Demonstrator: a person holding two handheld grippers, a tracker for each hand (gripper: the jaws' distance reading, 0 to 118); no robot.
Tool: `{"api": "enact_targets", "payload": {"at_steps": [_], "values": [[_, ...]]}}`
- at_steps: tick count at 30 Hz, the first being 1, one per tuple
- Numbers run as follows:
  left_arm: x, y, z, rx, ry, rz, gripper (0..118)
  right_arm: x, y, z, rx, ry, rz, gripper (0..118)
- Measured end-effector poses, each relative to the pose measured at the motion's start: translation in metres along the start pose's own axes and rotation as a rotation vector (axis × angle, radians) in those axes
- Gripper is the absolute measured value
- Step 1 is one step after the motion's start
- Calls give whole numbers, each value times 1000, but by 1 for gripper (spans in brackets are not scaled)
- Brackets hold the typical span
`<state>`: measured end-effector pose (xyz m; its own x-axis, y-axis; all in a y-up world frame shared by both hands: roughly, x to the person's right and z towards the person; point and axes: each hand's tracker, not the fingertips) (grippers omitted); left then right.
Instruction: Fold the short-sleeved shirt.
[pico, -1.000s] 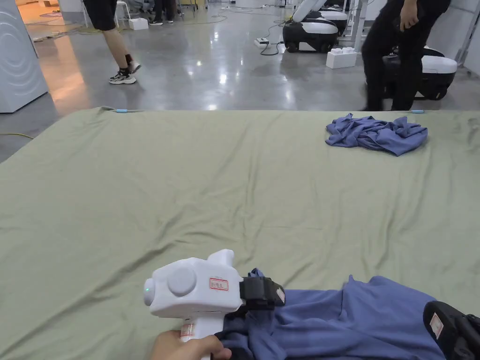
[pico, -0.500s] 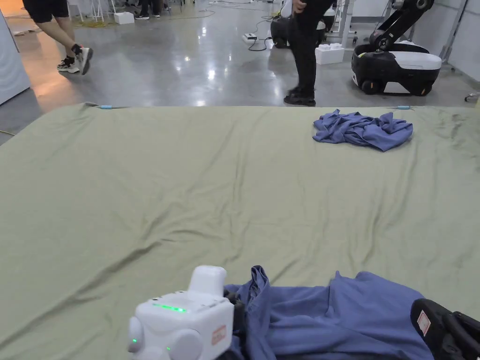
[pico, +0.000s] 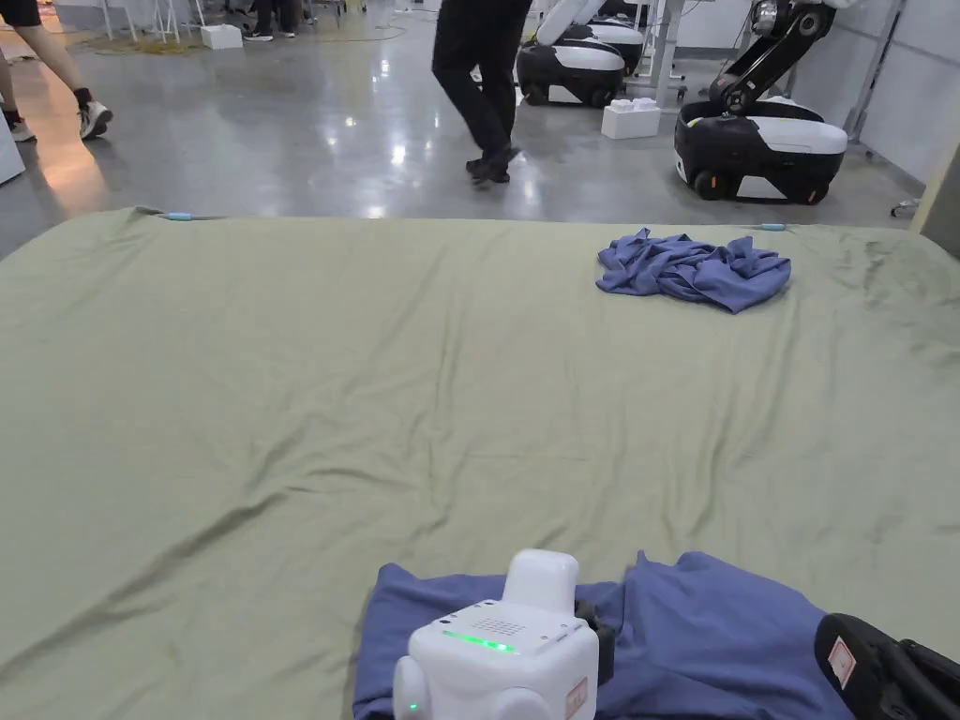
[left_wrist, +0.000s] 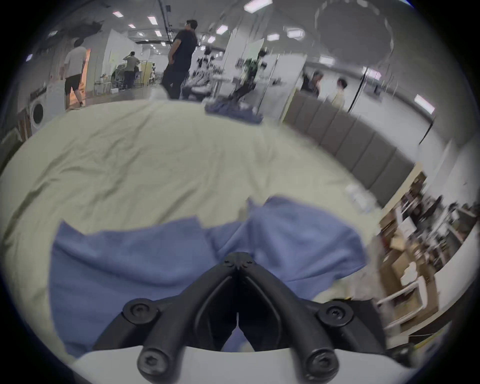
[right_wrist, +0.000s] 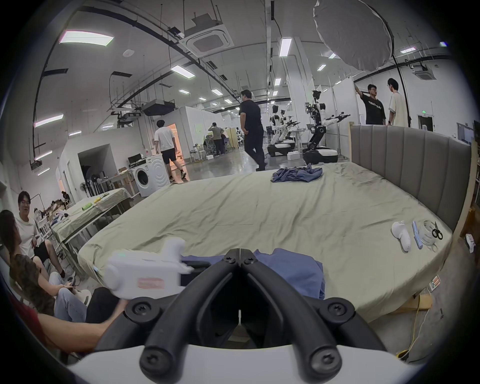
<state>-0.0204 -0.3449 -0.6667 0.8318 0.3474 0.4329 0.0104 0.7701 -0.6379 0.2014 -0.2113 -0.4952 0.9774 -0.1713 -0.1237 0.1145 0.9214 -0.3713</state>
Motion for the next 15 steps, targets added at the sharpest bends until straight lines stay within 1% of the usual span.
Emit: {"api": "enact_targets", "payload": {"at_steps": [1, 3, 5, 6, 7, 9, 11, 13, 14, 15], "values": [[4, 12, 23, 45, -5, -17, 0, 0, 1, -1, 0, -1, 0, 2], [6, 37, 76, 199, -62, -25, 0, 0, 2, -2, 8, 2, -3, 2], [-1, 59, 124, 311, -98, -56, 0, 0, 4, -7, 19, 7, -7, 2], [-8, 69, 148, 342, -81, -93, 0, -1, 6, -11, 23, 10, -6, 2], [-17, 74, 170, 357, -10, -119, 0, -2, 7, -14, 33, 17, -3, 2], [-42, 75, 204, 410, 26, -100, 0, -4, 10, -20, 42, 17, 7, 2], [-68, 72, 223, 394, 58, -65, 0, -5, 9, -26, 51, 22, 9, 2], [-93, 63, 230, 336, 144, -75, 0, -6, 8, -32, 49, 21, 9, 2], [-103, 59, 230, 313, 175, -59, 0, -6, 7, -34, 48, 23, 4, 2], [-116, 56, 232, 284, 143, -4, 0, -6, 7, -35, 43, 30, -7, 2]]}}
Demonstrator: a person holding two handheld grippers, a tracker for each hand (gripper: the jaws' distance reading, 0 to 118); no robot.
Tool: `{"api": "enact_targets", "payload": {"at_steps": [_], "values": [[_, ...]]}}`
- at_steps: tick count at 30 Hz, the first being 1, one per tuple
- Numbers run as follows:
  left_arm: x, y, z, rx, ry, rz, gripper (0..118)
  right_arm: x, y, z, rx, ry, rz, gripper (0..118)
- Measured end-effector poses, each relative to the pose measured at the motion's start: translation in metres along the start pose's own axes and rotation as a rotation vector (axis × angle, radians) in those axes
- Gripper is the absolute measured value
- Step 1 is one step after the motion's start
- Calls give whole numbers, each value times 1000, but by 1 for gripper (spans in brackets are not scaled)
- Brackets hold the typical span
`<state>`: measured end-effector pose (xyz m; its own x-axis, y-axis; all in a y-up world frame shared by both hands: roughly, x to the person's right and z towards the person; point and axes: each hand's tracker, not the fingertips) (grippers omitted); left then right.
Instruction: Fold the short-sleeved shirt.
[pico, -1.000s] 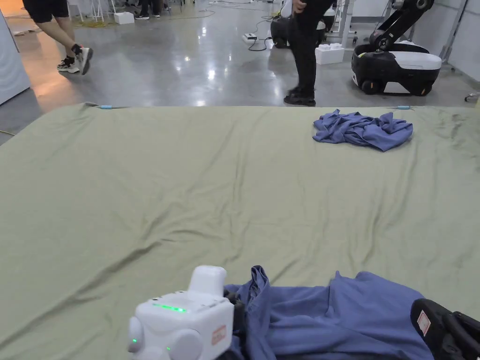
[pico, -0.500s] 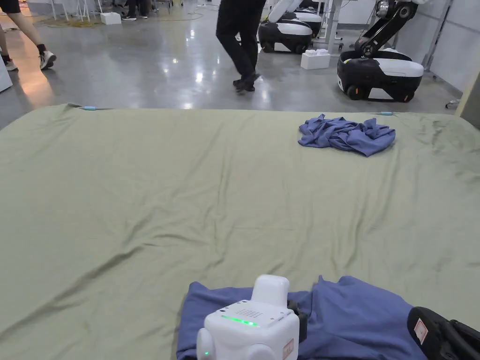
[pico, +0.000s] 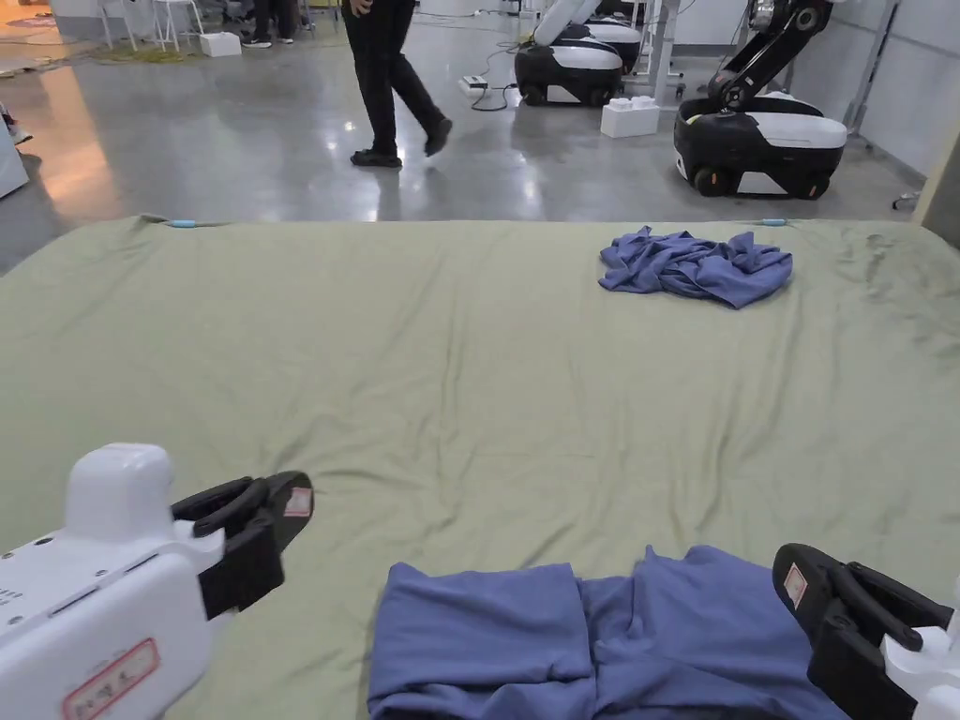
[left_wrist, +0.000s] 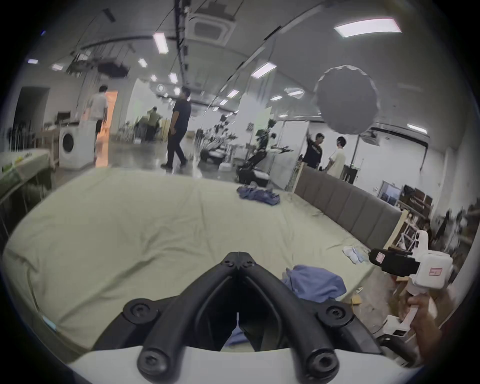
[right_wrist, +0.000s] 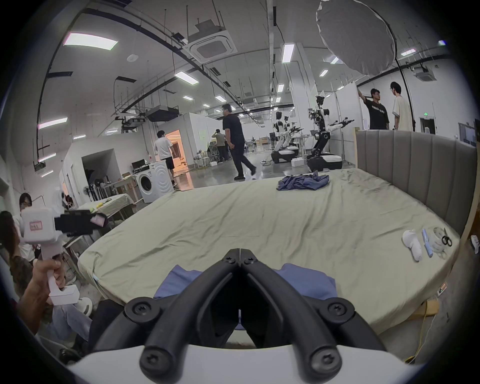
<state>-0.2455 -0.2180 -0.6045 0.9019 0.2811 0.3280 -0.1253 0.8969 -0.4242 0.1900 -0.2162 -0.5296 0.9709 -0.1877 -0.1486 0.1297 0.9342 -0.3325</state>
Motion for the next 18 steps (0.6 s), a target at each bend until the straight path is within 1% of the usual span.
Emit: {"api": "enact_targets", "payload": {"at_steps": [2, 5, 8, 10, 11, 12, 13, 14, 15, 16, 17, 18], "values": [[-18, -5, 2, 0, 10, 92, 0, 4, -4, -3, -6, 12, -4, 2], [-30, -7, 0, 1, 11, 103, 0, 0, -5, -3, -8, 13, 27, 2], [-31, -1, -7, -24, -1, 115, 0, 2, -4, -2, -11, 33, 18, 2], [-38, 3, -18, -34, -44, 213, 0, 4, -5, -1, -10, 33, 14, 2], [-42, 6, -29, -72, -62, 253, 14, 6, -5, -1, -10, 34, 13, 2], [-54, 7, -50, -147, -115, 320, 50, 8, -5, -1, -16, 40, 6, 2], [-68, 1, -77, -249, -220, 428, 90, 9, -5, -1, -25, 56, -4, 2], [-81, -10, -108, -382, -303, 517, 99, 7, -4, -1, -27, 64, -12, 2], [-88, -28, -132, -526, -364, 609, 99, 7, -5, 0, -25, 68, -18, 2], [-93, -50, -152, -618, -347, 698, 99, 6, -5, 0, -25, 72, -19, 2], [-96, -69, -167, -695, -327, 746, 99, 5, -5, 2, -25, 73, -16, 2], [-97, -84, -175, -706, -262, 761, 99, 0, -3, 4, -21, 69, -6, 2]]}}
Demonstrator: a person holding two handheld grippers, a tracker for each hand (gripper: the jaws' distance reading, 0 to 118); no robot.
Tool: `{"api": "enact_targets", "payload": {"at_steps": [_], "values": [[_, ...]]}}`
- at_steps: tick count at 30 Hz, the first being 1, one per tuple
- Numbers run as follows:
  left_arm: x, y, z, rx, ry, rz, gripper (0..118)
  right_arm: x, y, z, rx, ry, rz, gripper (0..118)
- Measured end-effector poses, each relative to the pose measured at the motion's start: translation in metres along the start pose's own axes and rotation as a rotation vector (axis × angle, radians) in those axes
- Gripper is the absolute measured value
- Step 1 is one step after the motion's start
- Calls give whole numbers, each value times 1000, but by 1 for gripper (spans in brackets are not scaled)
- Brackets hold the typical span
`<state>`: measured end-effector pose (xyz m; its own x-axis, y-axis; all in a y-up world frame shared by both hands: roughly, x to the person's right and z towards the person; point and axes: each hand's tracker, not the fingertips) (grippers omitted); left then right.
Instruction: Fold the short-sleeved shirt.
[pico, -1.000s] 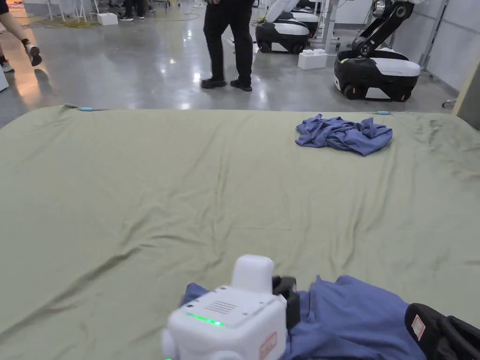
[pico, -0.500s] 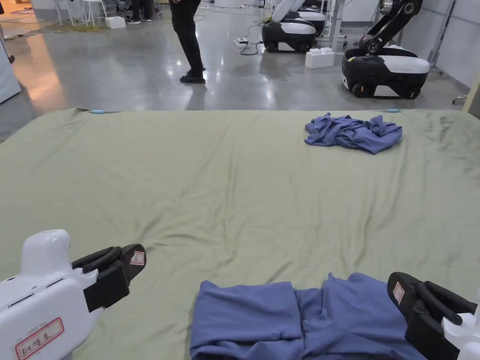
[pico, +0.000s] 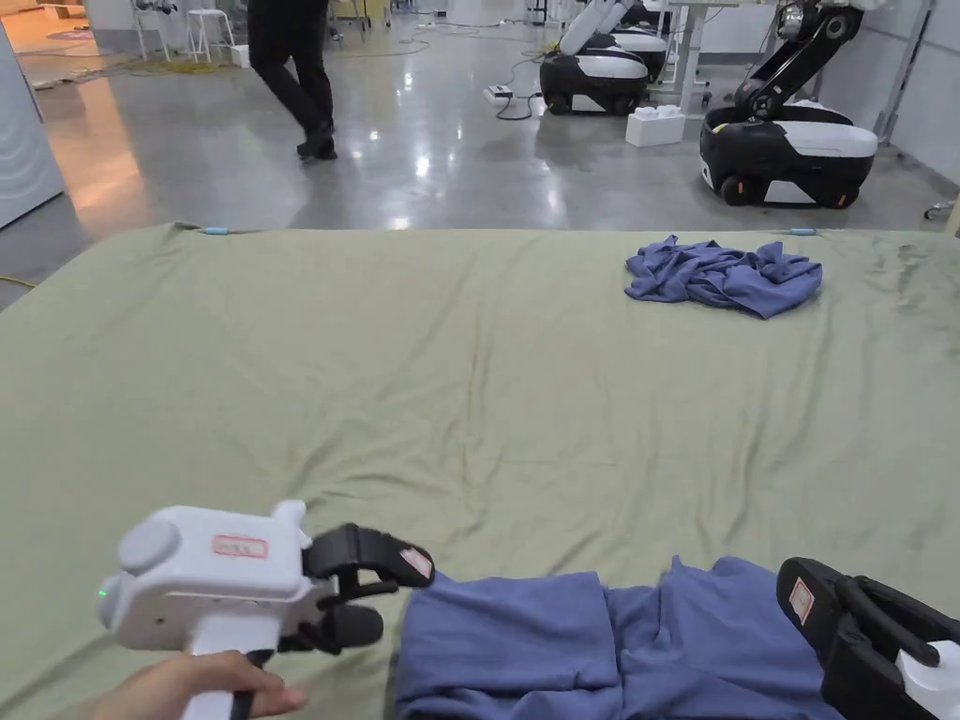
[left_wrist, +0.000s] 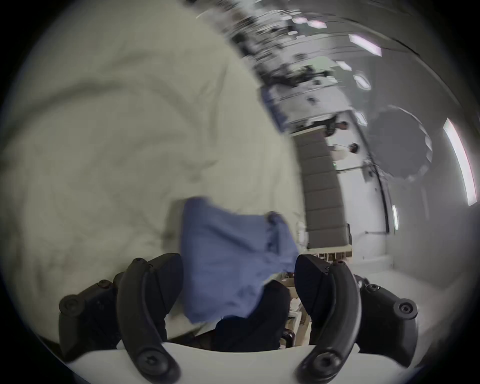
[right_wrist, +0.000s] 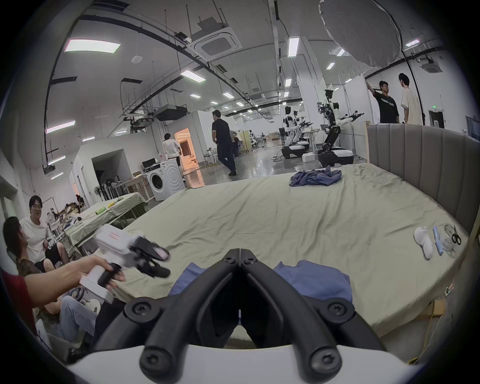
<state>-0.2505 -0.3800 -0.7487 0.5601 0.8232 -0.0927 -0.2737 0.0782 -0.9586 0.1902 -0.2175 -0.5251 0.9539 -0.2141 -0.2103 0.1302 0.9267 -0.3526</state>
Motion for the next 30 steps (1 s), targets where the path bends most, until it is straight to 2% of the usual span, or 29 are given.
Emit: {"api": "enact_targets", "payload": {"at_steps": [2, 8, 9, 10, 11, 13, 15, 17, 20, 24, 27, 30], "values": [[-7, -2, -20, -7, 57, -12, 99, 0, 0, 4, 5, -5, 12, 2], [-8, 3, -42, -29, -41, 3, 99, 1, 0, 5, -14, -8, 9, 2], [-4, 4, -45, -57, -38, -10, 90, 2, -1, 4, -19, -7, 5, 2], [1, 3, -46, -52, 23, -71, 59, 2, -1, 4, -21, -5, 3, 2], [5, 4, -49, -50, 86, -128, 9, 2, -2, 4, -21, -7, 3, 2], [3, 5, -41, -52, 49, -114, 9, 2, -2, 4, -23, -10, 8, 2], [3, 12, -21, -6, 100, -137, 9, 2, -1, 6, -21, -14, 10, 2], [-4, 22, 5, -5, 53, -112, 9, 0, 3, 7, -20, -12, 14, 2], [-7, 42, 64, 72, 131, -129, 9, -3, 5, 8, -22, -11, 21, 2], [-2, 48, 133, 157, 357, -94, 9, -6, 5, 6, -26, -5, 20, 2], [33, 36, 139, 171, 440, -179, 9, -12, 4, 2, -34, 5, 23, 2], [74, 27, 111, 152, 458, -253, 9, -13, 2, -3, -41, 11, 27, 2]]}}
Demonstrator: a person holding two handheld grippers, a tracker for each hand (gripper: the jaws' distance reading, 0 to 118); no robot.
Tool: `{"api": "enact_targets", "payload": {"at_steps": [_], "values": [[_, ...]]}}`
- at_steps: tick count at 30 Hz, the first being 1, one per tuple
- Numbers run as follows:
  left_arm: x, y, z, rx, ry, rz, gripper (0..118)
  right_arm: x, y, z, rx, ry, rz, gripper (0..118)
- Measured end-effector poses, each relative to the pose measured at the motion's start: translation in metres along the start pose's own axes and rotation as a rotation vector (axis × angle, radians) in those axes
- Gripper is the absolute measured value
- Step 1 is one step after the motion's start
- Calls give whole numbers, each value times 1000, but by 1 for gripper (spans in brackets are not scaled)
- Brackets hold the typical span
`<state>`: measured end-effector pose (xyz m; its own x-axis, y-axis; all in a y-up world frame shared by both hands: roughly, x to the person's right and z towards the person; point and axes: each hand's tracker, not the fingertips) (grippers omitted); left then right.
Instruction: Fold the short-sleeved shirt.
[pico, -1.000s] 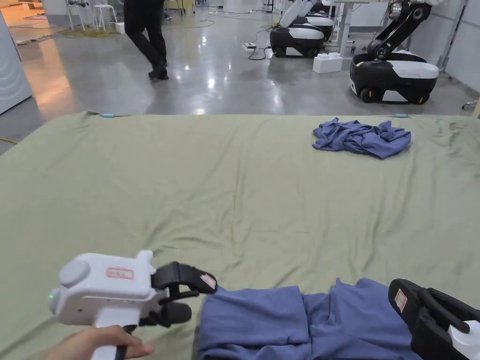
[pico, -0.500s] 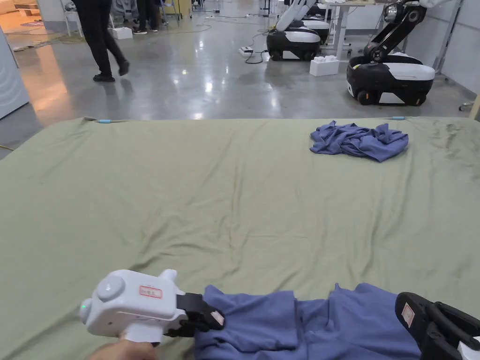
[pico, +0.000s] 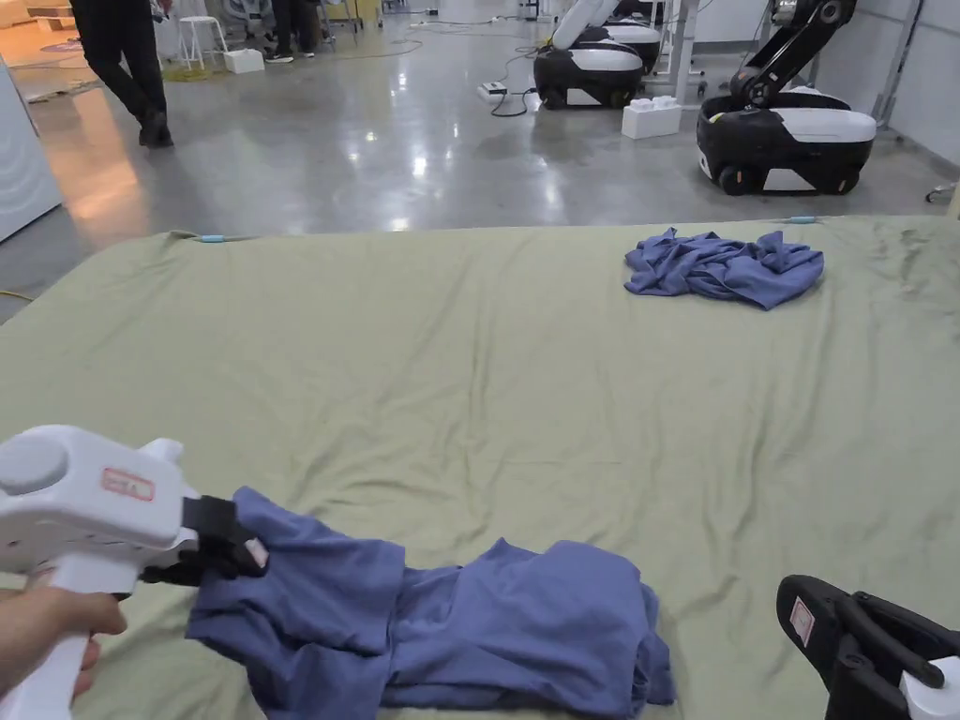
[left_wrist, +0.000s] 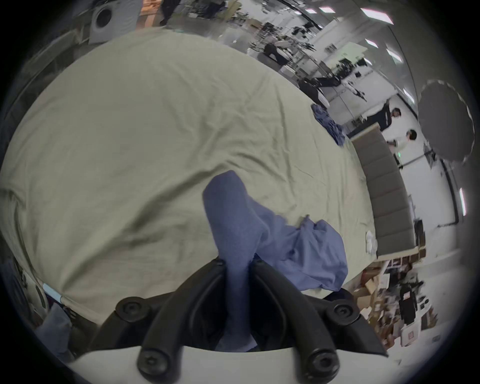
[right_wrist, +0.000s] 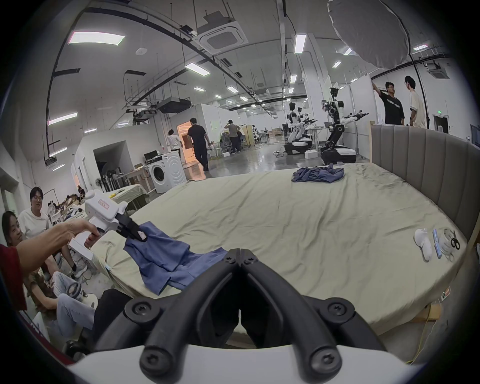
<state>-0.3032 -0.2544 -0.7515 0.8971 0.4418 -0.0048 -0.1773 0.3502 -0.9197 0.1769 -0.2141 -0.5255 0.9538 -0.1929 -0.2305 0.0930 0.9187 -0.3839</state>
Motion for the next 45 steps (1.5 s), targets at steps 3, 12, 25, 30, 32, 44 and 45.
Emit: {"api": "enact_targets", "payload": {"at_steps": [3, 12, 25, 30, 32, 44, 45], "values": [[62, 0, -19, 15, 7, -132, 9, 0, 0, -1, -9, 7, -9, 2], [211, -29, -141, -153, -115, -346, 9, 15, -4, 5, -29, -18, -39, 2], [145, -63, -94, 441, -307, -85, 73, 17, -7, 8, -36, -55, -70, 2], [167, -128, -123, 496, -110, -438, 0, 11, -6, -3, -46, -50, -79, 2], [189, -140, -154, 445, -91, -475, 0, 10, -7, -4, -49, -52, -80, 2], [243, -163, -244, 281, -200, -441, 0, 15, 0, 5, -64, -57, -87, 2], [240, -160, -235, 285, -212, -448, 0, 15, 0, 4, -65, -57, -85, 2]]}}
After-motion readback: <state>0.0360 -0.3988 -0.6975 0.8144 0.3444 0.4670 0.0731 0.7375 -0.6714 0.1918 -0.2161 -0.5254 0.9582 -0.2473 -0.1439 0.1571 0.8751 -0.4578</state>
